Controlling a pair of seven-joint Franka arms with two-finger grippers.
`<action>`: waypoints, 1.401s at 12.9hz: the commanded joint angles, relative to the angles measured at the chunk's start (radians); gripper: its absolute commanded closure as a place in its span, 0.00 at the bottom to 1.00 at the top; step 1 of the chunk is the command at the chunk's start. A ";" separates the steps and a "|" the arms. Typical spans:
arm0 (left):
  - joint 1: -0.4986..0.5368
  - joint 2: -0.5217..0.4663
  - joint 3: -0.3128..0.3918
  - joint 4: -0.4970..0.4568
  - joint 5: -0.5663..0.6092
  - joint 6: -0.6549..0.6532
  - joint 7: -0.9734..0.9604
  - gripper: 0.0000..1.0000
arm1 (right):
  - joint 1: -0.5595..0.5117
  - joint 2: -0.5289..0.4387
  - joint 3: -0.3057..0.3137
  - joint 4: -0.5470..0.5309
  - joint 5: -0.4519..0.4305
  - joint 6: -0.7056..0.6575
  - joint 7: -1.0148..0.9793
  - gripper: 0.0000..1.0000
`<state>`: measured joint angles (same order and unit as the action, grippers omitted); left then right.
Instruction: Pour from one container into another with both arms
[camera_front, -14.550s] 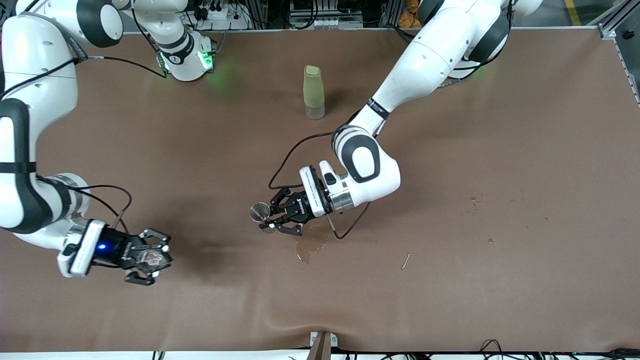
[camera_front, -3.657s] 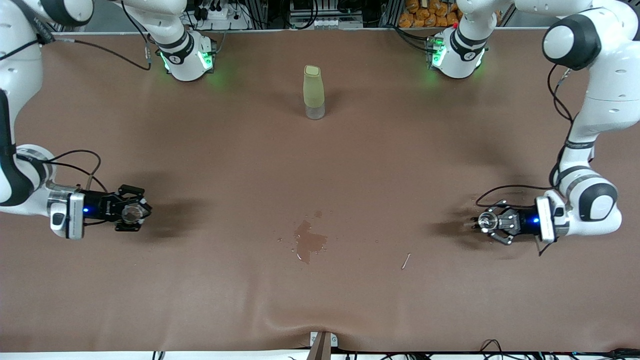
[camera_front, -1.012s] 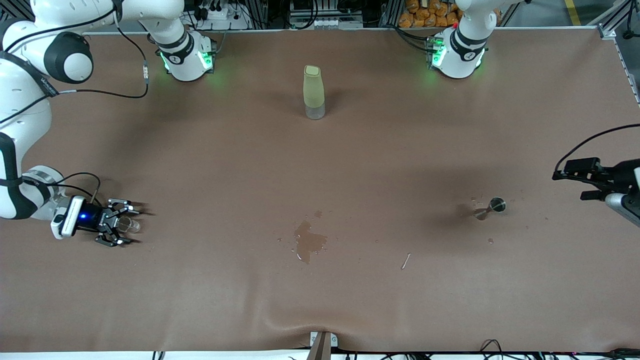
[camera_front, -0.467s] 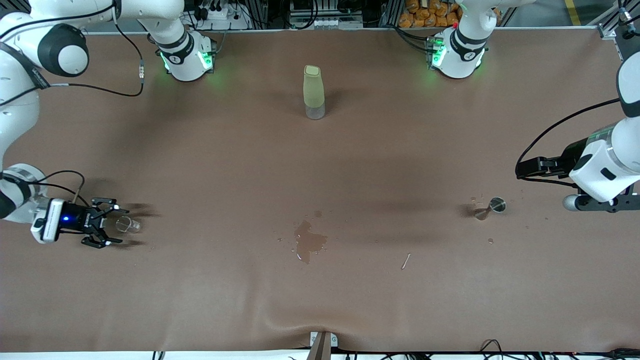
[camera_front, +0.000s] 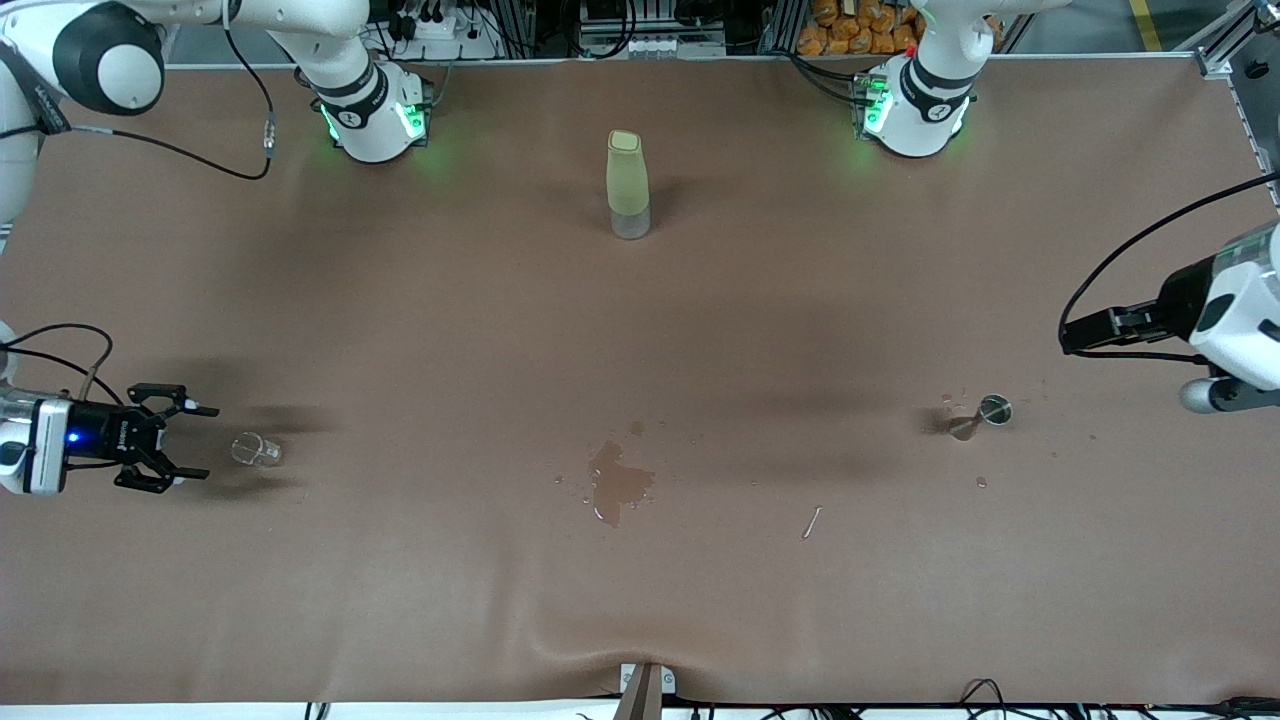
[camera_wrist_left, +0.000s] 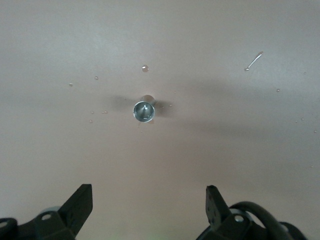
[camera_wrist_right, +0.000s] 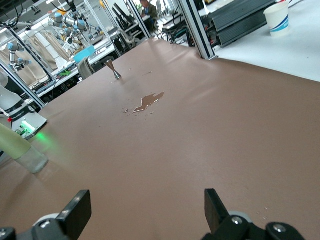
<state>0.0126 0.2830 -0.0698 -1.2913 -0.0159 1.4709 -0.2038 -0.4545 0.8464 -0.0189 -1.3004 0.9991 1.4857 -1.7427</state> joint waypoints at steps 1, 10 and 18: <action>0.003 -0.067 -0.008 -0.031 0.027 -0.018 -0.028 0.00 | 0.066 -0.078 -0.004 -0.017 -0.062 0.025 0.136 0.00; -0.006 -0.226 -0.013 -0.112 0.034 -0.046 -0.029 0.00 | 0.309 -0.415 -0.098 -0.129 -0.275 0.088 0.598 0.00; 0.032 -0.361 -0.015 -0.321 0.005 0.078 -0.009 0.00 | 0.307 -0.749 -0.092 -0.391 -0.592 0.134 0.805 0.00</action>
<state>0.0361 -0.0050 -0.0779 -1.5160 -0.0115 1.5025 -0.2169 -0.1554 0.2091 -0.1120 -1.5862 0.4692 1.5839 -1.0037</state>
